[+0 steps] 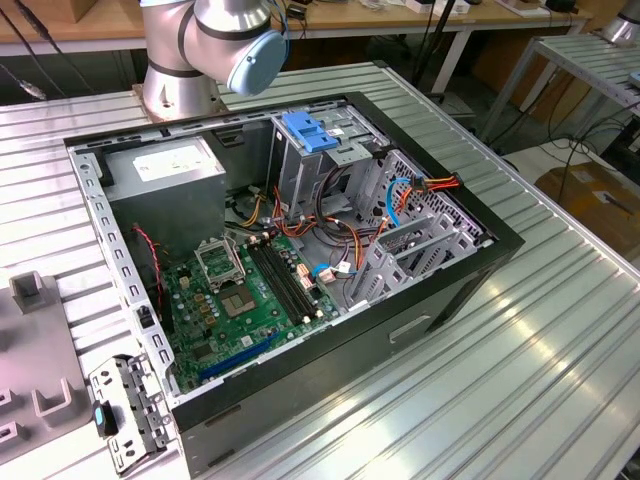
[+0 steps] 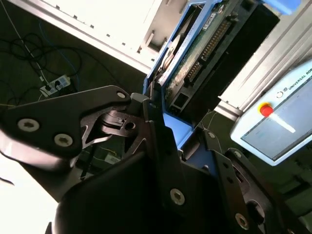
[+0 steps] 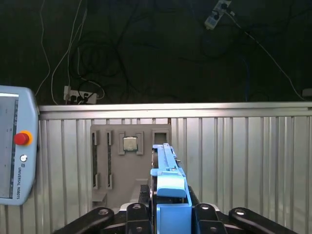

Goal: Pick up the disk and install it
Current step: 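Pick up the disk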

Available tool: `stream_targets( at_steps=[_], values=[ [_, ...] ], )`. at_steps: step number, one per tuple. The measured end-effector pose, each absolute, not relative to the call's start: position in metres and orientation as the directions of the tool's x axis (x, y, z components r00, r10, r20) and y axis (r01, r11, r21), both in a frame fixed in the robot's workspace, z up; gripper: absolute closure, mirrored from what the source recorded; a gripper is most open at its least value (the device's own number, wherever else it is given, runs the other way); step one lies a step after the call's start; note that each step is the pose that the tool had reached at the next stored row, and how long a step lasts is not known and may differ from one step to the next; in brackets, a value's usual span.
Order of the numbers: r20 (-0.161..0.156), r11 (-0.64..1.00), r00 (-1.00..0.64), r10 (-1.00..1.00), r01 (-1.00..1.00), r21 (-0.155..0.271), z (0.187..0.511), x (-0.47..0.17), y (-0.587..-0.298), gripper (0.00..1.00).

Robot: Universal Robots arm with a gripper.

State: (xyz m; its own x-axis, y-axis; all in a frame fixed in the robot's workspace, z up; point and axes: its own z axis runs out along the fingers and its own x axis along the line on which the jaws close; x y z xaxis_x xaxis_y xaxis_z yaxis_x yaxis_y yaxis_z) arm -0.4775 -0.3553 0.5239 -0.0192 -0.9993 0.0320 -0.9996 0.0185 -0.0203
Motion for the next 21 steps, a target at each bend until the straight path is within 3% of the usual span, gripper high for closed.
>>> stream_targets(
  at_steps=[1, 21],
  values=[
    [0.032, 0.018, -0.019, -0.999, -1.000, -0.018, 0.535, -0.477, -0.355, 0.64],
    [0.031, 0.019, -0.019, -0.999, -1.000, -0.018, 0.535, -0.450, -0.355, 0.64]
  ],
)
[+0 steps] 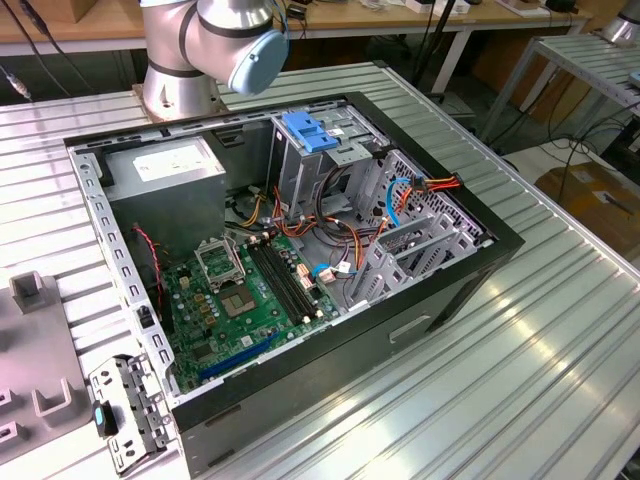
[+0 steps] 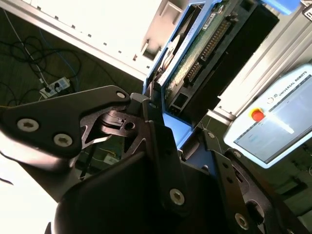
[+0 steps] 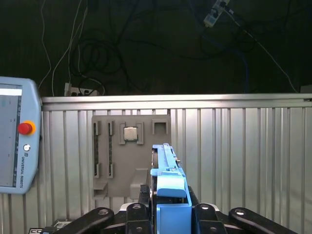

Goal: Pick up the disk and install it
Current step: 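Pick up the disk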

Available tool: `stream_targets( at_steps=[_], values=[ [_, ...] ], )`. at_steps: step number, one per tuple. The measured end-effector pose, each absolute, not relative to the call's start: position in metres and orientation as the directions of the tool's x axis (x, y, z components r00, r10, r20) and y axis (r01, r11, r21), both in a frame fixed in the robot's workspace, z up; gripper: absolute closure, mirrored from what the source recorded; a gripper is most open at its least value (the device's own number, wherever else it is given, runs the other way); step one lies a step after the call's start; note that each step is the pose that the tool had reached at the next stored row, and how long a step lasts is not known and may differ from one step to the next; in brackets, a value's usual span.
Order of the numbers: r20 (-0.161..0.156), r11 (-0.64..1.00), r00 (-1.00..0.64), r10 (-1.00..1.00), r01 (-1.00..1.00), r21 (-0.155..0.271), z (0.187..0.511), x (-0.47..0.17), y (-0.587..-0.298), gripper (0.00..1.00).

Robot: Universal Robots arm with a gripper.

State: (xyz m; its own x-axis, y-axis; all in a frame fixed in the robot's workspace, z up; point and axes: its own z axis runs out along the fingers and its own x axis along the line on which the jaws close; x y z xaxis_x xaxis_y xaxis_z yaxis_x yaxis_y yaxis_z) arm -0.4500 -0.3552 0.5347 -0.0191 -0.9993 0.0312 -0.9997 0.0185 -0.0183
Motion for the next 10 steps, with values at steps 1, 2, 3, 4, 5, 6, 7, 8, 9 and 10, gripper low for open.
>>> stream_targets(
  at_steps=[1, 2, 3, 4, 5, 6, 7, 8, 9, 10],
  values=[
    [0.031, 0.019, -0.019, -0.999, -1.000, -0.018, 0.535, -0.448, -0.355, 0.64],
    [0.031, 0.019, -0.019, -0.999, -1.000, -0.018, 0.535, -0.446, -0.355, 0.64],
    [0.031, 0.019, -0.019, -0.999, -1.000, -0.018, 0.535, -0.444, -0.355, 0.64],
    [0.031, 0.019, -0.019, -0.999, -1.000, -0.018, 0.535, -0.443, -0.355, 0.64],
    [0.031, 0.019, -0.019, -0.999, -1.000, -0.018, 0.535, -0.441, -0.355, 0.64],
    [0.031, 0.019, -0.019, -0.999, -1.000, -0.018, 0.535, -0.438, -0.355, 0.64],
    [0.031, 0.018, -0.019, -0.999, -1.000, -0.018, 0.535, -0.436, -0.355, 0.64],
    [0.031, 0.019, -0.019, -0.999, -1.000, -0.018, 0.535, -0.435, -0.355, 0.64],
    [0.031, 0.019, -0.019, -0.999, -1.000, -0.018, 0.535, -0.433, -0.355, 0.64],
    [0.031, 0.019, -0.019, -0.999, -1.000, -0.018, 0.535, -0.431, -0.355, 0.64]
  ],
)
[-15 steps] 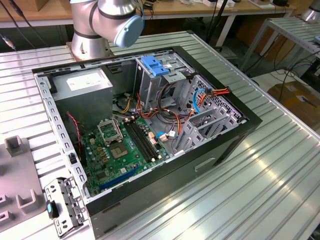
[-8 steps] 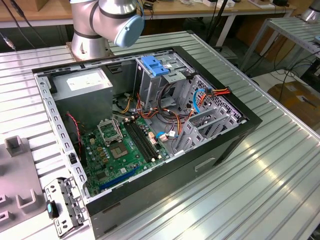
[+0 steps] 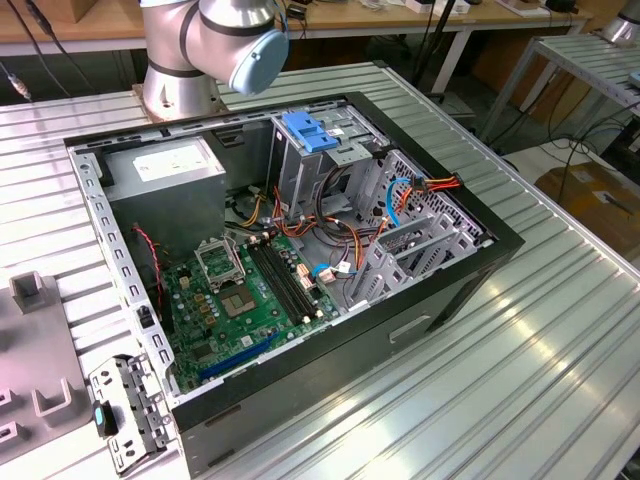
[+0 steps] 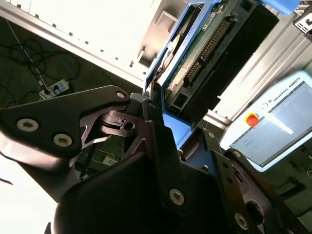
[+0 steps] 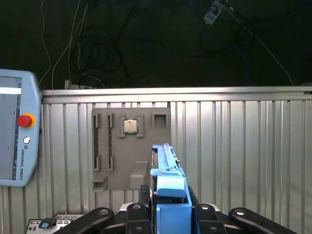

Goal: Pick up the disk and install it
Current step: 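Pick up the disk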

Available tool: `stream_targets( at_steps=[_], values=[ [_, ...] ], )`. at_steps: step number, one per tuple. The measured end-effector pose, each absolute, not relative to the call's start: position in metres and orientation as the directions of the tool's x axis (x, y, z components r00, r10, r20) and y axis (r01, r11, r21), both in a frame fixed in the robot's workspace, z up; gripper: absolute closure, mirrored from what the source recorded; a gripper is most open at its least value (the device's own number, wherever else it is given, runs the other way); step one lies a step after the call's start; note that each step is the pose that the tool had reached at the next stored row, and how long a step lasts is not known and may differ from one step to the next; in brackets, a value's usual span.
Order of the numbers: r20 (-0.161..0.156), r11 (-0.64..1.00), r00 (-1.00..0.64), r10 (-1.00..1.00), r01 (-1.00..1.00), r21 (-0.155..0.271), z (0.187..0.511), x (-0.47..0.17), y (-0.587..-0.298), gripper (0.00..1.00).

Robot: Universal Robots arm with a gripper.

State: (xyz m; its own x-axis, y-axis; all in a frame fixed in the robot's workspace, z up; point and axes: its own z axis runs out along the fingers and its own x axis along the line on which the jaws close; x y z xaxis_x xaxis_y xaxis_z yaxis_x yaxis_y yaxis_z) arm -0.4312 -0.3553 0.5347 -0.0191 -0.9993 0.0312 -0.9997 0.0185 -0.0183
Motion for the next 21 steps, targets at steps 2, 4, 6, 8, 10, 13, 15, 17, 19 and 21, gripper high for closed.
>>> stream_targets(
  at_steps=[2, 4, 6, 8, 10, 13, 15, 17, 19, 21],
  values=[
    [0.031, 0.019, -0.019, -0.999, -1.000, -0.018, 0.535, -0.428, -0.355, 0.64],
    [0.031, 0.018, -0.019, -0.999, -1.000, -0.018, 0.535, -0.423, -0.355, 0.64],
    [0.031, 0.019, -0.019, -0.999, -1.000, -0.018, 0.535, -0.419, -0.355, 0.64],
    [0.031, 0.019, -0.019, -0.999, -1.000, -0.018, 0.535, -0.416, -0.355, 0.64],
    [0.031, 0.019, -0.019, -0.999, -1.000, -0.018, 0.535, -0.412, -0.355, 0.64],
    [0.031, 0.019, -0.019, -0.999, -1.000, -0.018, 0.535, -0.408, -0.355, 0.64],
    [0.031, 0.019, -0.019, -0.999, -1.000, -0.018, 0.535, -0.404, -0.355, 0.64],
    [0.031, 0.019, -0.019, -0.999, -1.000, -0.018, 0.535, -0.401, -0.355, 0.64],
    [0.031, 0.019, -0.019, -0.999, -1.000, -0.018, 0.535, -0.397, -0.355, 0.64],
    [0.031, 0.019, -0.019, -0.999, -1.000, -0.018, 0.535, -0.394, -0.355, 0.64]
  ],
)
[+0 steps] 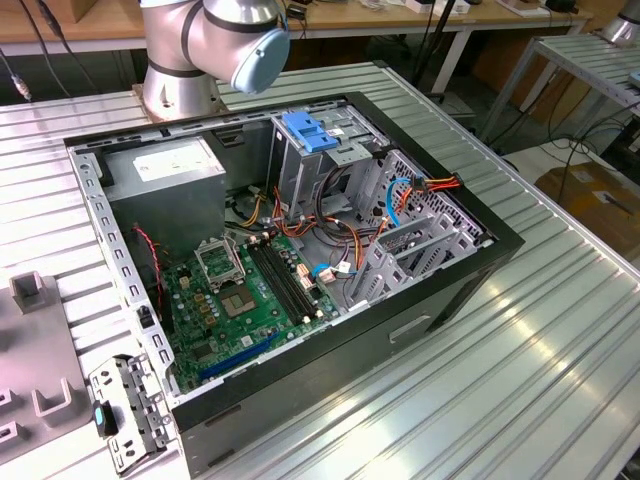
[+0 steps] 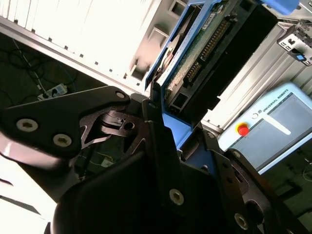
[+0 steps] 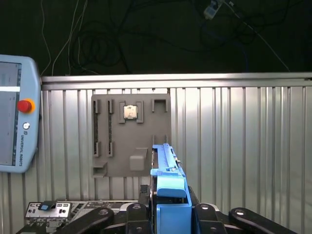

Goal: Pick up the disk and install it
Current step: 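Pick up the disk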

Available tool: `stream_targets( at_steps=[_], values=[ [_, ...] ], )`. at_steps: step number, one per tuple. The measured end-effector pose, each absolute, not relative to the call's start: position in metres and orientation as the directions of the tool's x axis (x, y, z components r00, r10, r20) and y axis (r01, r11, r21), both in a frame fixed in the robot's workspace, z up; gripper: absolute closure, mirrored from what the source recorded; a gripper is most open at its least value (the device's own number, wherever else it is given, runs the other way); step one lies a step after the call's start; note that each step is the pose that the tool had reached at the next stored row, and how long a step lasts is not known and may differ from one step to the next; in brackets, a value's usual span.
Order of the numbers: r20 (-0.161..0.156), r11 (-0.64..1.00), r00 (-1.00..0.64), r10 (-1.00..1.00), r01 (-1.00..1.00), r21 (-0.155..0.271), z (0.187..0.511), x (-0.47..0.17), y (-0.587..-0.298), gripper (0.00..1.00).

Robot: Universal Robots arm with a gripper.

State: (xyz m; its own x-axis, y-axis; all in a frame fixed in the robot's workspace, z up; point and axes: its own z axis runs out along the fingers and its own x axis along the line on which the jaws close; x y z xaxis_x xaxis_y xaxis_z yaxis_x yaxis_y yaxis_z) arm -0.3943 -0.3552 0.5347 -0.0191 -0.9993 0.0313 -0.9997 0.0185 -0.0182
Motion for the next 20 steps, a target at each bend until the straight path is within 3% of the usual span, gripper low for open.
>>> stream_targets(
  at_steps=[20],
  values=[
    [0.031, 0.019, -0.019, -0.999, -1.000, -0.018, 0.535, -0.358, -0.355, 0.64]
  ],
)
